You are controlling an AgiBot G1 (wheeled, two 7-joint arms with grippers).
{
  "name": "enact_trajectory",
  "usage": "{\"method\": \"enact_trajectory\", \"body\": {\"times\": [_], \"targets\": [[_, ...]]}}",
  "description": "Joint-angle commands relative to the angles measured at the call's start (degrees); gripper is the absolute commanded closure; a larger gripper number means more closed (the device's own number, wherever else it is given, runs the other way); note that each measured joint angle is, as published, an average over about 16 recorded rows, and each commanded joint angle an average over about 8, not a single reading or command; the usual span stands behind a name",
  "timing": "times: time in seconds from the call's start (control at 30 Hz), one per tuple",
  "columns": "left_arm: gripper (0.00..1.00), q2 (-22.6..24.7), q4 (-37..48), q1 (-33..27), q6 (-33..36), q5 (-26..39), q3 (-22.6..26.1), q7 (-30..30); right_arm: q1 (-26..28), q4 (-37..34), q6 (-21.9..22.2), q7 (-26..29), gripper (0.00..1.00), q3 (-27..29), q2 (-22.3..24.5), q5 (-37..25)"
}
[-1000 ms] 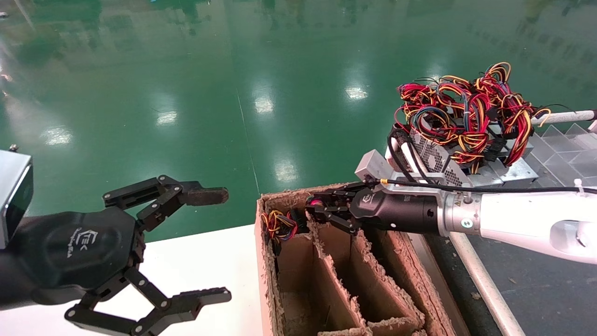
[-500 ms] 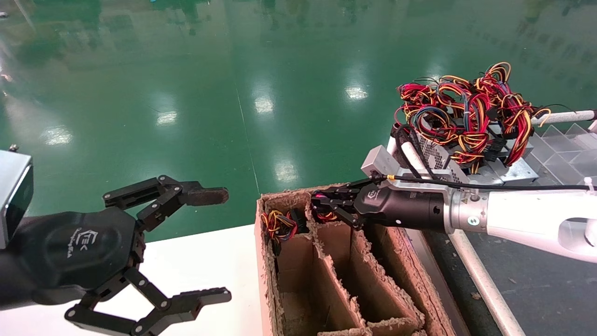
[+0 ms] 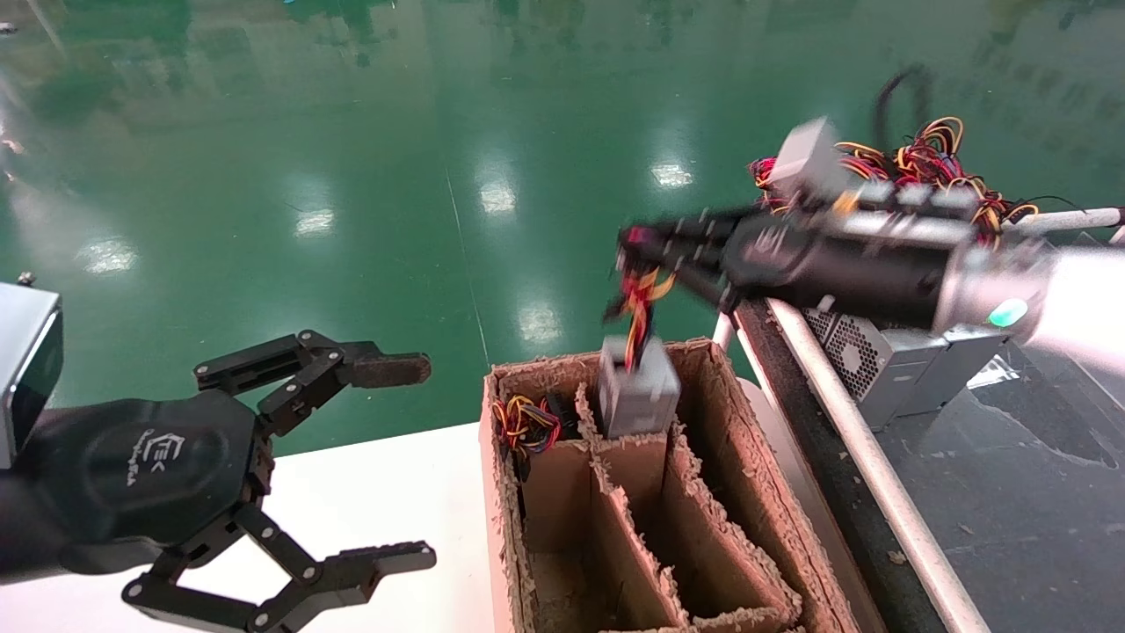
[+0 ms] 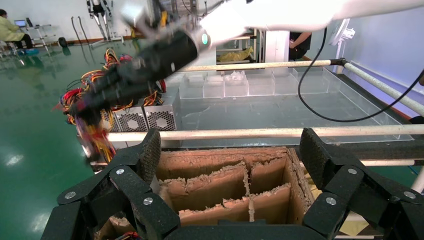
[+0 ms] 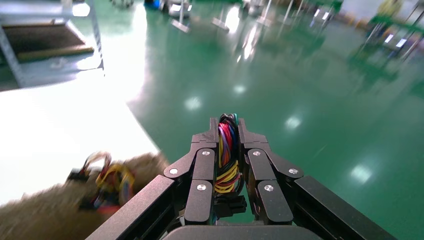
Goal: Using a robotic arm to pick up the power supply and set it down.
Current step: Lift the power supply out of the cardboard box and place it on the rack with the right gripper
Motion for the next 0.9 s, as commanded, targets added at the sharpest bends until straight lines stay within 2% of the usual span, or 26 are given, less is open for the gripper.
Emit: {"method": "enact_trajectory", "body": {"times": [0.03,0.23,0.43,0.9], "targets": [[0.00,0.0,0.0,0.0,0.0,0.0,0.0,0.0,1.4,0.9,-0.9,0.1,1.00,0.6,1.2,0.8],[0.00,0.0,0.0,0.0,0.0,0.0,0.0,0.0,6.5,3.0,-0.4,1.9,1.00,1.5,4.2,1.5],[0.00,0.0,0.0,0.0,0.0,0.0,0.0,0.0,12.3,3.9,2.0,2.6,1.00,2.0,7.3,1.3],[0.00,0.0,0.0,0.0,0.0,0.0,0.0,0.0,25.1,-0.3,12.8,-1.2,1.00,1.3,15.7,-2.9]]}}
